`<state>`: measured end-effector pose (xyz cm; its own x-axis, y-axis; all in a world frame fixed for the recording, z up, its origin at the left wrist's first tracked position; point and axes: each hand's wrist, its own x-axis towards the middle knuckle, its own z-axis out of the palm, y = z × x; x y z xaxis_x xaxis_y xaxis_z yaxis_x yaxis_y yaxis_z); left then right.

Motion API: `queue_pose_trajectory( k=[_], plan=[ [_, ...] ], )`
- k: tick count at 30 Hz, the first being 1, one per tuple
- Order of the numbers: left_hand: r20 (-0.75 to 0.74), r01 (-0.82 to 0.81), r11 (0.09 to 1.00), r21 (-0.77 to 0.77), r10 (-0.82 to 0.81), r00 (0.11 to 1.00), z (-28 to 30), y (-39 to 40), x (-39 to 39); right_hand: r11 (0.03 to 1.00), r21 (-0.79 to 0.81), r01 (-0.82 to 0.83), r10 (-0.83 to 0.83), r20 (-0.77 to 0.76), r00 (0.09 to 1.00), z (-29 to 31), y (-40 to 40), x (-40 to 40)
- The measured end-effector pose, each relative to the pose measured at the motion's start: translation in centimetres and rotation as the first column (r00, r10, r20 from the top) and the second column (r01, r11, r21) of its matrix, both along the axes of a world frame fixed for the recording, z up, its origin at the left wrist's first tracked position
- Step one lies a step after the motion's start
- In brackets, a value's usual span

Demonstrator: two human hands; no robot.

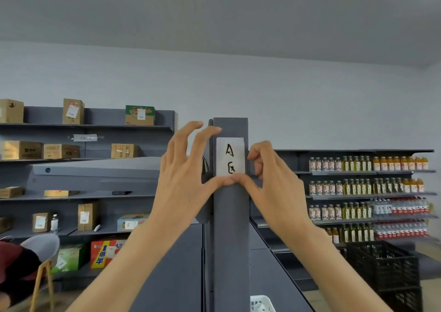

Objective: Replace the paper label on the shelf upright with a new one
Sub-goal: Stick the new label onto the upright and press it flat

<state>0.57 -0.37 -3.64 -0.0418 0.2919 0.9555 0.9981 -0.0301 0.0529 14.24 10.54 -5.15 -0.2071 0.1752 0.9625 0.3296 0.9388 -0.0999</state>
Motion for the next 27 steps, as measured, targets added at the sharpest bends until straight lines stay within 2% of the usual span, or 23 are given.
queue_pose_trajectory(
  k=[2, 4, 6, 8, 11, 14, 17, 18, 20, 23, 27],
  plan=[
    [-0.07, -0.073, 0.997, -0.025, 0.071, 0.995, -0.6, 0.1, -0.2, 0.994, 0.109, -0.004, 0.012, -0.078, 0.997, -1.4, 0.5, -0.1],
    [-0.184, -0.195, 0.98, -0.027, 0.187, 0.965, -0.9, 0.2, -0.1, 0.981, 0.183, -0.065, 0.082, -0.089, 0.993, -2.1, 0.8, -0.4],
    [-0.294, -0.296, 0.955, -0.023, 0.277, 0.915, -1.4, 0.7, 0.5, 0.971, 0.204, -0.127, 0.13, 0.001, 0.992, -2.1, 0.5, -1.3],
    [-0.342, -0.358, 0.933, -0.033, 0.326, 0.881, -2.2, 1.7, 0.9, 0.975, 0.172, -0.141, 0.125, 0.1, 0.987, -1.8, 0.2, -2.3],
    [-0.309, -0.396, 0.917, -0.053, 0.362, 0.88, -2.8, 2.9, 0.6, 0.984, 0.161, -0.069, 0.044, 0.156, 0.987, -1.8, 0.7, -3.0],
    [-0.269, -0.383, 0.923, -0.031, 0.361, 0.893, -3.0, 2.9, -0.2, 0.989, 0.149, 0.019, -0.039, 0.136, 0.99, -2.2, 2.0, -2.9],
    [-0.228, -0.356, 0.934, -0.023, 0.342, 0.912, -3.3, 2.5, -0.8, 0.999, -0.052, -0.004, 0.008, 0.077, 0.997, -3.3, 4.1, -2.3],
    [-0.227, -0.356, 0.934, -0.02, 0.343, 0.912, -3.3, 2.4, -0.9, 0.997, -0.073, -0.006, 0.01, 0.064, 0.998, -3.9, 4.8, -2.1],
    [-0.217, -0.354, 0.935, -0.004, 0.344, 0.913, -3.4, 2.5, -1.2, 0.997, -0.071, -0.035, 0.039, 0.051, 0.998, -5.2, 5.4, -1.6],
    [-0.185, -0.379, 0.925, 0.022, 0.376, 0.908, -3.4, 2.7, -1.4, 0.979, -0.103, -0.177, 0.179, 0.014, 0.984, -5.1, 4.5, -1.1],
    [-0.138, -0.337, 0.94, 0.059, 0.342, 0.93, -2.9, 2.7, -0.9, 0.97, 0.008, -0.245, 0.244, 0.042, 0.969, -2.2, 1.7, -1.0]
  ],
)
